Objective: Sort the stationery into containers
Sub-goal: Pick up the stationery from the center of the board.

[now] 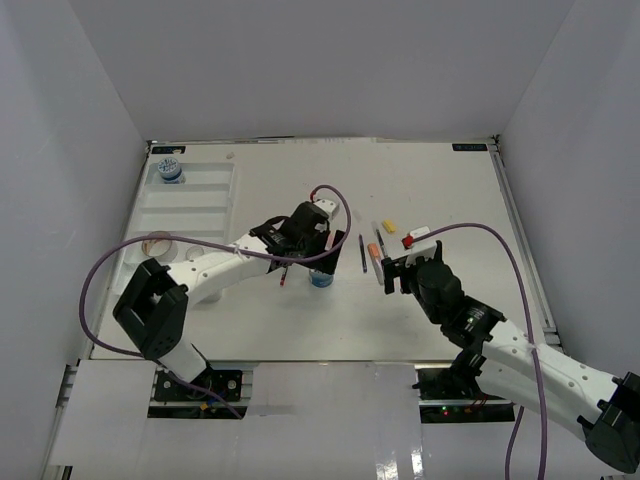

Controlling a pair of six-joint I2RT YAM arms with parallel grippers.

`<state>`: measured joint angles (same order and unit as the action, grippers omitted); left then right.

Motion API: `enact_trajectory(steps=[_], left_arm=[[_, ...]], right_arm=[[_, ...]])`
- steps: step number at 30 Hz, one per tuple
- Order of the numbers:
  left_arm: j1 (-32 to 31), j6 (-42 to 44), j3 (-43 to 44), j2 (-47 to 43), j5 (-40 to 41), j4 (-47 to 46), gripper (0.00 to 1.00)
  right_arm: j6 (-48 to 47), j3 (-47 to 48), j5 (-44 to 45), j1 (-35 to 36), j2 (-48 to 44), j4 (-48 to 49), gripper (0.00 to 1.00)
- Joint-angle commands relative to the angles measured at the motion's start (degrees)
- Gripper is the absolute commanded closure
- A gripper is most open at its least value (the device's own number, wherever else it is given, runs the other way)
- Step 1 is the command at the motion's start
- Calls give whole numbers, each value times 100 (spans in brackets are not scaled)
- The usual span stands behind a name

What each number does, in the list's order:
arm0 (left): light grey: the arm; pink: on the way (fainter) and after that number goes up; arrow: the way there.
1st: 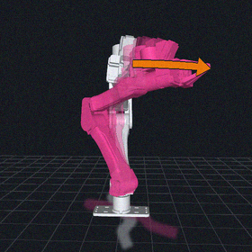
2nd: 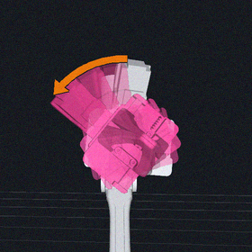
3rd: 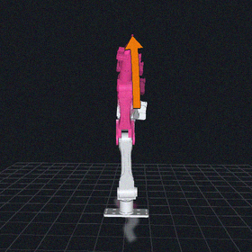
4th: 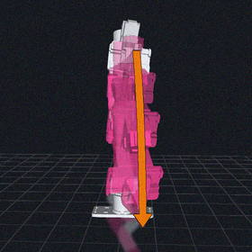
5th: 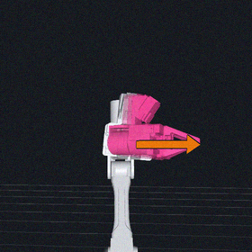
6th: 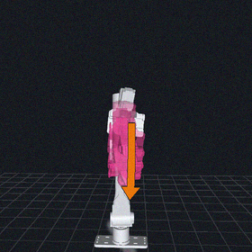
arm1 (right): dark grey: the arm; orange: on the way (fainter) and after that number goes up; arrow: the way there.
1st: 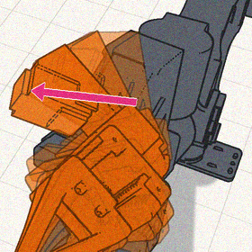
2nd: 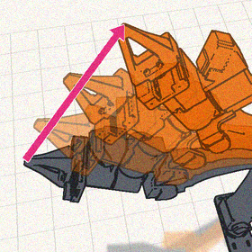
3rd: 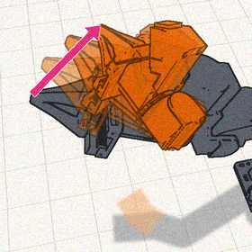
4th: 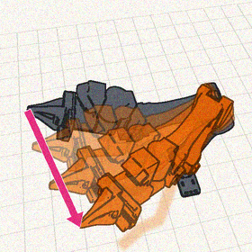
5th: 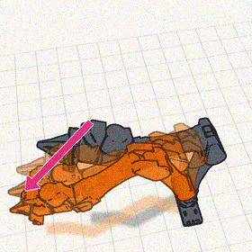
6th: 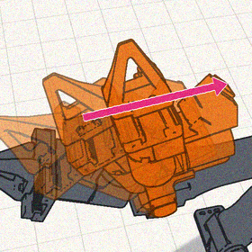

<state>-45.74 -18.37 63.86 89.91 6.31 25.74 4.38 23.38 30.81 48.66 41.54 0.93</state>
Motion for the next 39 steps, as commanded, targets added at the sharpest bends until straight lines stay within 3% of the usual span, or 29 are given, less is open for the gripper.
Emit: enact_trajectory(steps=[1,15,18,19,23,28,34,36,39], left_arm=[[-128,88,347,175,388,142,2],[-313,-79,602,765,618,336,2],[-331,-149,646,756,556,371,11],[-331,-201,646,748,512,379,20],[-331,-290,681,686,459,458,34],[-313,-237,1172,563,722,967,45],[432,105,2208,466,1408,1697,44],[1177,219,2525,466,1400,1715,44],[1733,412,2903,606,1531,1715,44]], right_arm=[[256,-131,408,-59,-260,13,10],[274,-219,523,-94,-331,4,10],[265,-193,523,-85,-304,4,10],[265,-193,531,-85,-304,12,10],[256,-193,532,-94,-313,4,10],[230,-132,540,-103,-322,4,10],[282,-26,180,-103,-269,-14,10],[335,0,101,-94,-208,-58,10],[344,26,-65,-94,-129,-58,10]])
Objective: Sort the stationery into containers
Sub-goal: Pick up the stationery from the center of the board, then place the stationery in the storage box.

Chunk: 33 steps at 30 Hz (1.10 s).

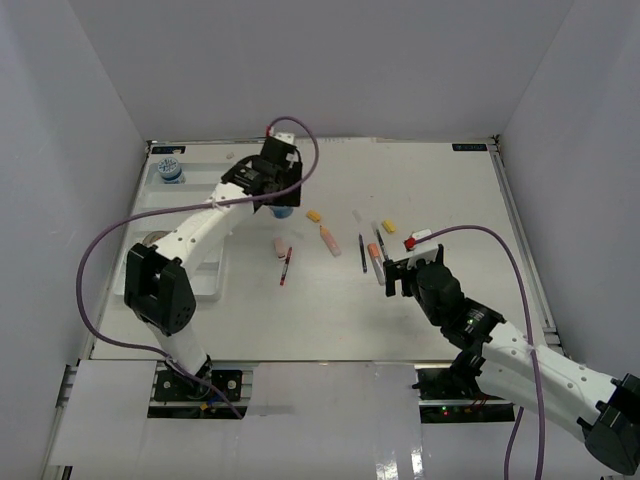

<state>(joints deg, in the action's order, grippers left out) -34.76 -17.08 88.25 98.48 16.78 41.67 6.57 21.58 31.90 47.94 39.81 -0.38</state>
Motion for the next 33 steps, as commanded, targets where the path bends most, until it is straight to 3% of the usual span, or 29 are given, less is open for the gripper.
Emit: enact_trajectory(steps=[1,7,13,22,33], left_arm=[[829,336,726,-189,476,96,44],[2103,644,1343,399,406,-686,43],[2824,662,2082,1278,344,-1020,43],[3397,645,2373,2087,28,-1512,44],[3468,636,2513,2545,-201,-1864,44]], right_arm=[[125,223,-219,-22,70,73,10],[47,188,-526,-22,343,188,10],[64,92,-878,-31,448,363,10],[20,65,-992,-22,624,346,10],[81,39,-1204,-31,809,328,10]])
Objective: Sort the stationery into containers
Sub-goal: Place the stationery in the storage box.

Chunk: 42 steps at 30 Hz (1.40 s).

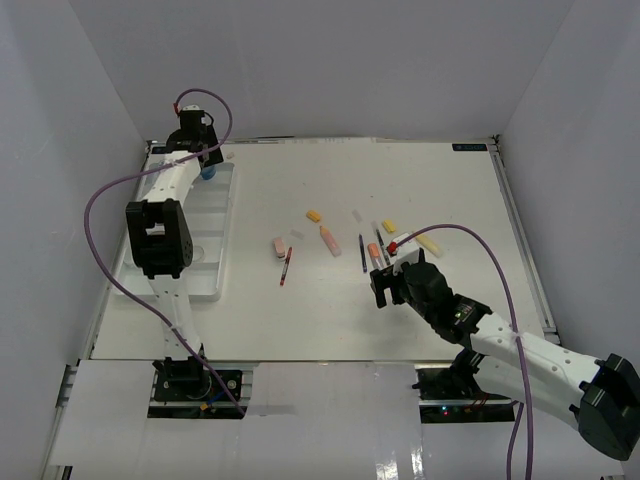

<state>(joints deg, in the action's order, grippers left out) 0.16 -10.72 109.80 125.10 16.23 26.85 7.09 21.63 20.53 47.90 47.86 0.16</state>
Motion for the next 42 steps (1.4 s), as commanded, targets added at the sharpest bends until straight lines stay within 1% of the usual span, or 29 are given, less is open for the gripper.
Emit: enact_trajectory(steps=[1,2,10,17,19,21,22,24,25,28,29,32,34,37,38,39,40,42], left_arm=[[-25,-9,367,-100,-146,-382,44],[166,0,376,-39,-146,-382,44],[221,-35,367,129,-225,-321,44],[221,-44,393,252,-348,-224,41],[230,-53,411,278,-349,-207,39],[230,-70,446,322,-357,-154,35],[230,-97,481,322,-357,-128,28],[230,-106,499,296,-383,-101,21],[230,-106,499,278,-392,-92,13],[230,-123,499,138,-427,-75,4],[230,-132,490,103,-436,-66,2],[230,-202,499,-55,-471,56,2],[221,-272,438,-292,-646,188,2],[142,-501,113,-819,-857,381,2],[81,-562,-19,-977,-867,426,2],[-172,-589,-298,-1318,-858,478,2],[-270,-615,-432,-1478,-858,609,2],[-683,-781,-861,-1777,-788,794,2]], right_arm=[[20,26,-58,-18,13,282,10],[20,17,-50,-26,13,282,10],[-6,43,-50,-18,119,291,10],[-15,61,-58,-17,136,309,10],[-15,52,-58,-17,128,309,10],[-15,52,-58,-17,119,309,10],[-32,43,-67,-17,127,309,10],[-41,43,-76,-26,119,300,10],[-33,35,-93,-26,101,300,10],[-32,17,-94,-17,40,291,10],[-41,17,-93,-26,14,291,10],[-59,17,-76,-26,-74,274,10],[-59,17,-58,-17,-162,221,10],[-59,-9,12,-26,-329,177,10],[-50,-9,21,-26,-364,160,10],[-41,-18,29,-18,-443,142,10],[-33,-27,38,-26,-470,133,10],[2,-44,73,-26,-566,107,10]])
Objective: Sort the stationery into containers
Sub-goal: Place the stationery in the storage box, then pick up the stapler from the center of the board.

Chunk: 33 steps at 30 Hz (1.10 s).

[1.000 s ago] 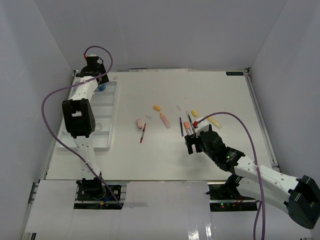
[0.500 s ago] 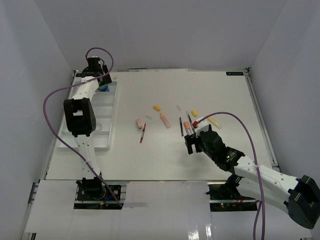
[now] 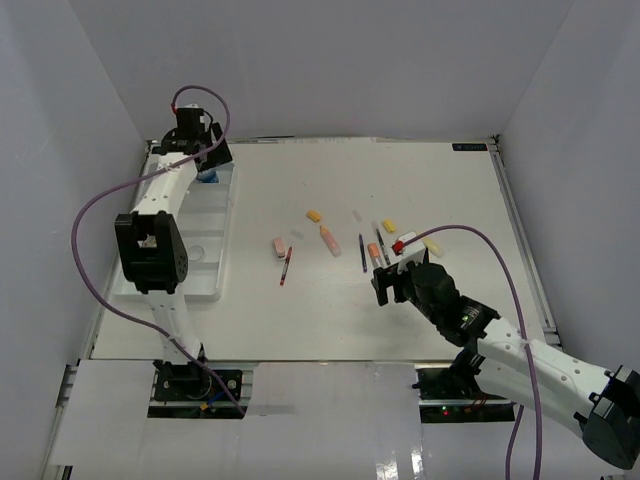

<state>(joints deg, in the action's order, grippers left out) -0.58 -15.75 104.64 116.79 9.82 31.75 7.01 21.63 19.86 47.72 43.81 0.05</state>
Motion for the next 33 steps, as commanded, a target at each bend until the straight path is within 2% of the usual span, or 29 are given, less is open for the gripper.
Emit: enact_trajectory(steps=[1,6,11,25,33], left_arm=[[-749,-375,-504,-1200,-95,488,2],[-1864,-999,-1638,-1817,-174,745,2],[-2402,-1782,-2632,-1889,-218,798,2],[-2623,-2073,-2756,-1028,-209,640,24],[-2623,-2038,-2703,-922,-60,657,39]], right_arm=[[20,-62,159,0,-180,100,10],[108,-106,203,0,-320,56,10],[152,-194,185,0,-435,82,10],[170,-308,176,0,-637,65,10],[161,-317,185,-9,-567,91,10]])
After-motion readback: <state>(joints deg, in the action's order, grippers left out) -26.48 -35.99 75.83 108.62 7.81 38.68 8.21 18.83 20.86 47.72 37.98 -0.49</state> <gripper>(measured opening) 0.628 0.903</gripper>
